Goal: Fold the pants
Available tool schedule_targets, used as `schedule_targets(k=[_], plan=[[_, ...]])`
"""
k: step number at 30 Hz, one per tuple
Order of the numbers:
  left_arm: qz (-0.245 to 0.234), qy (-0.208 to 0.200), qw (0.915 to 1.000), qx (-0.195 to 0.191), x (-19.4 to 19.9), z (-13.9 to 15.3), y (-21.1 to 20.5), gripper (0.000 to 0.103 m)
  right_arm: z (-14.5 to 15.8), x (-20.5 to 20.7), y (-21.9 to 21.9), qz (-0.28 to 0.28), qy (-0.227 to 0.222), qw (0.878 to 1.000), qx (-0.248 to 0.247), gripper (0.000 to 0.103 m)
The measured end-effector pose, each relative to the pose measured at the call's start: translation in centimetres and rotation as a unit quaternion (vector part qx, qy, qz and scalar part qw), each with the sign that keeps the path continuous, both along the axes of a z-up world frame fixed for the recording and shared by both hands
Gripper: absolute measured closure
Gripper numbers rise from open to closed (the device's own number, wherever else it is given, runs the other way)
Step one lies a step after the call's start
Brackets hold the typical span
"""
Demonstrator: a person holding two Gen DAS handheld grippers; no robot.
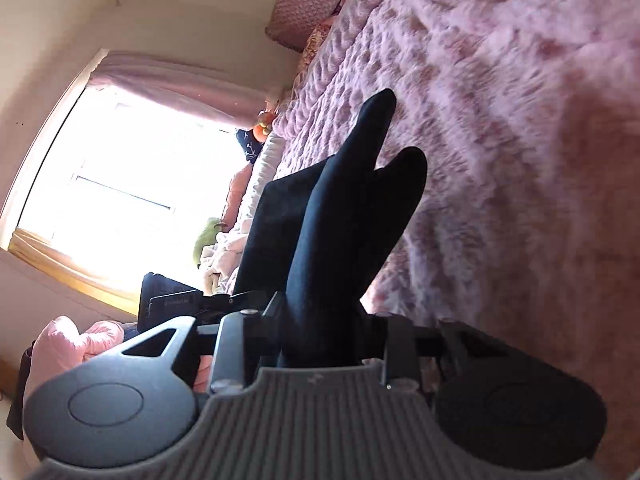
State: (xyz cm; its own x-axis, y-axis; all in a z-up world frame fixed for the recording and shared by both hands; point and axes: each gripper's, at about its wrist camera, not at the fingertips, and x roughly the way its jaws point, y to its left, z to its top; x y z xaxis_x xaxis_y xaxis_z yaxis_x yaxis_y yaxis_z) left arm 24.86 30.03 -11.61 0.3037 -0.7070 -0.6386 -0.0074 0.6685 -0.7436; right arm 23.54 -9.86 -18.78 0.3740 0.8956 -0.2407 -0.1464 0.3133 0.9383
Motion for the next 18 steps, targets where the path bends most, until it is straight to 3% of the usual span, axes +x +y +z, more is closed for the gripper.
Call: schedule_targets(k=[3,5,7,8,10,12,14,16,18], plan=[[0.035,0.0,0.9992,0.021,-0.5,-1.0,7.1,0.076,-1.8,3.0,8.6,0.022,0.03,0.999,0.032,0.076],[0.058,-0.002,0.9972,0.047,-1.3,-2.6,11.0,0.072,-3.5,4.3,13.0,0.036,0.034,0.999,0.016,0.078],[0.078,0.019,0.9956,0.048,-2.0,-5.1,14.3,0.062,-5.5,5.0,16.1,0.051,0.05,0.997,0.001,0.079],[0.09,0.028,0.9952,0.028,-2.5,-6.5,15.9,0.055,-6.3,5.3,16.7,0.056,0.053,0.997,0.0,0.08],[0.115,0.033,0.9917,-0.046,-3.9,-8.4,19.3,0.053,-6.8,5.3,16.4,0.065,0.054,0.996,0.009,0.081],[0.145,0.019,0.9871,-0.065,-5.7,-8.4,21.8,0.05,-6.6,5.0,14.7,0.068,0.061,0.996,0.009,0.079],[0.22,-0.003,0.9753,-0.02,-8.6,-6.8,23.5,0.05,-5.6,4.2,12.0,0.064,0.054,0.996,-0.018,0.071],[0.282,-0.038,0.9585,0.013,-11.9,-4.4,23.1,0.04,-3.1,2.0,9.2,0.053,0.011,0.995,-0.087,0.065],[0.289,-0.084,0.9472,0.109,-14.6,-1.0,19.9,0.037,-0.3,-0.1,8.1,0.052,-0.058,0.982,-0.173,0.06]])
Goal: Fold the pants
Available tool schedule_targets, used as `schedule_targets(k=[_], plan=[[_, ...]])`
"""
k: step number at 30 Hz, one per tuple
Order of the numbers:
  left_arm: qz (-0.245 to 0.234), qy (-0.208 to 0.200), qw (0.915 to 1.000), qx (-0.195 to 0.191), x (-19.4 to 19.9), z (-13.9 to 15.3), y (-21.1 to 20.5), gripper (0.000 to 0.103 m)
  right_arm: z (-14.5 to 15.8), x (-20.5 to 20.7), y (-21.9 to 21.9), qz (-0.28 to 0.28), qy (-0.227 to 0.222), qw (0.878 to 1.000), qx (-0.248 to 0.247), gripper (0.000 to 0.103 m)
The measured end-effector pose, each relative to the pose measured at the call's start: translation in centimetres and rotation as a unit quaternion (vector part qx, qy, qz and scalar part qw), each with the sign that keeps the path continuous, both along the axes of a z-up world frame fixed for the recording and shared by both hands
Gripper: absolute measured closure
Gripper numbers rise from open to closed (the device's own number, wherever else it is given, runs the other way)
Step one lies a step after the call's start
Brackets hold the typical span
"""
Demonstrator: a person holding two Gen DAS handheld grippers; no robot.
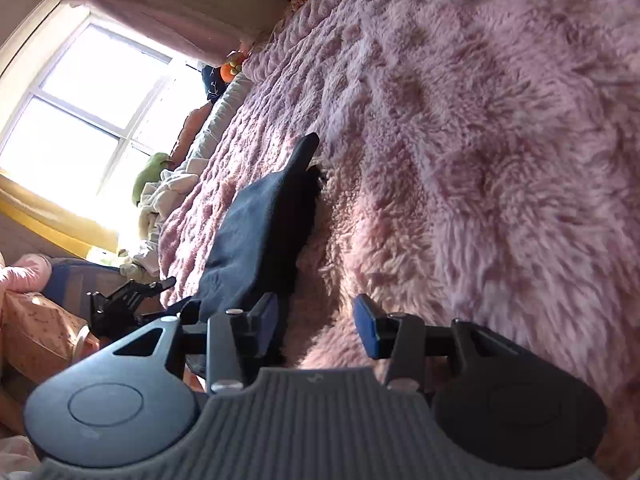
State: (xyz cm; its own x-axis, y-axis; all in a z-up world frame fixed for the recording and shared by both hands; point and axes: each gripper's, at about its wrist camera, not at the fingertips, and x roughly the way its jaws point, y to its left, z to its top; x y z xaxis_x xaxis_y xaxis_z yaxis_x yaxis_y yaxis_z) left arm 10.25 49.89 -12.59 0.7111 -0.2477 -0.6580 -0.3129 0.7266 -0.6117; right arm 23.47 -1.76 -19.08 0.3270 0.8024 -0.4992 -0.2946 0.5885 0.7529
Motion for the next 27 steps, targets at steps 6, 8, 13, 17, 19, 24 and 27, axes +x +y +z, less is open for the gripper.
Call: schedule_targets(k=[6,8,13,17,19,24,27], plan=[[0.106,0.03,0.981,0.16,-6.1,5.7,-13.7,0.037,7.4,-6.8,1.6,-0.005,-0.127,0.98,-0.153,0.059],[0.119,0.047,0.9795,0.156,-7.4,5.6,-17.9,0.036,8.8,-9.4,3.0,0.021,-0.15,0.971,-0.186,0.059],[0.071,0.094,0.9643,0.237,-8.2,5.2,-27.2,0.022,9.3,-13.3,4.6,0.062,-0.171,0.95,-0.252,0.058],[0.05,0.109,0.9626,0.243,-9.7,4.5,-30.9,0.022,8.6,-15.3,4.5,0.08,-0.153,0.955,-0.243,0.058],[0.042,0.112,0.9578,0.261,-10.3,4.3,-32.4,0.022,7.9,-16.4,4.5,0.086,-0.149,0.951,-0.257,0.059],[0.053,0.127,0.9434,0.302,-11.4,4.5,-34.7,0.023,7.4,-17.5,4.2,0.095,-0.148,0.949,-0.261,0.06],[0.061,0.126,0.937,0.32,-11.8,5.1,-35.4,0.026,7.7,-17.9,4.4,0.101,-0.155,0.948,-0.26,0.06]])
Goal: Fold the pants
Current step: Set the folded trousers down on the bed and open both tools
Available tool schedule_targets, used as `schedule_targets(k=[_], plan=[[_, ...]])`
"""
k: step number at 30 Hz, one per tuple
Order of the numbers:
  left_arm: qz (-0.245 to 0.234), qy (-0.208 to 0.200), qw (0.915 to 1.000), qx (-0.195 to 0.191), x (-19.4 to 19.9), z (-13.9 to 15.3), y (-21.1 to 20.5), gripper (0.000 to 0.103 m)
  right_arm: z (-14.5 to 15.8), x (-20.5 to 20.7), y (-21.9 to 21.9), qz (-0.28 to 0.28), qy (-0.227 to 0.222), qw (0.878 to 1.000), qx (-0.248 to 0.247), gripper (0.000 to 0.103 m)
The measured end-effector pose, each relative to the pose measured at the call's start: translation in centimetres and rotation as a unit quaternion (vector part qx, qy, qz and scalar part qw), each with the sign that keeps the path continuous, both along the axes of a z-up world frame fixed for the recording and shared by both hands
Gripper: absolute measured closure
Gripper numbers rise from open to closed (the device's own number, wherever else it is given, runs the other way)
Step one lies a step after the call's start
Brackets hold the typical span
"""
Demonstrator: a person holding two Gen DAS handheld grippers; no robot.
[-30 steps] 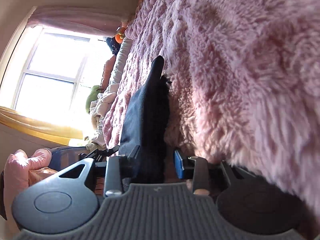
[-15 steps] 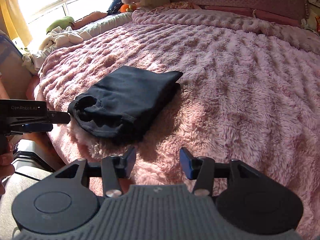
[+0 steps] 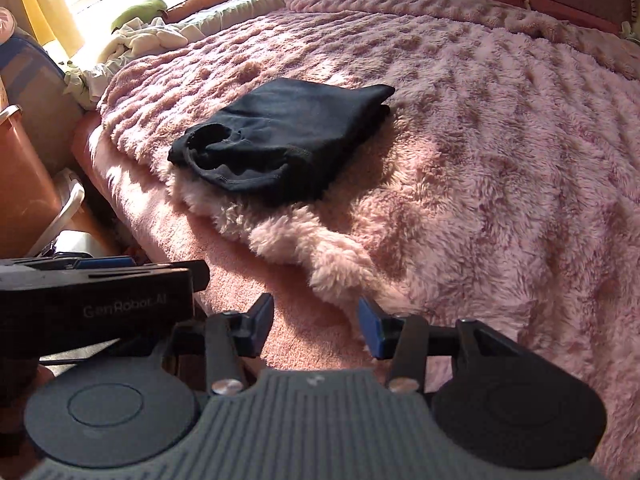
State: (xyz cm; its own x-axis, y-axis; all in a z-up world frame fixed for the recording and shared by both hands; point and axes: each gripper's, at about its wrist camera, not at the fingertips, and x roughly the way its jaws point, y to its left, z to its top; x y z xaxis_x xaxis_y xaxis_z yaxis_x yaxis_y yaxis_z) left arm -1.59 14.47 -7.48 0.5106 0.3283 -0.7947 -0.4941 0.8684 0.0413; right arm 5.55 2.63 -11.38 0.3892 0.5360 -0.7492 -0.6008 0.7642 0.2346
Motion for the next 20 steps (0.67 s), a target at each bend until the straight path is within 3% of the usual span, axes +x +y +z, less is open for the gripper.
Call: schedule_targets(k=[20], plan=[[-0.005,-0.041,0.9982,0.043,0.1,3.2,-2.2,0.026,2.9,-0.8,-1.6,-0.015,-0.046,0.998,0.039,0.061]])
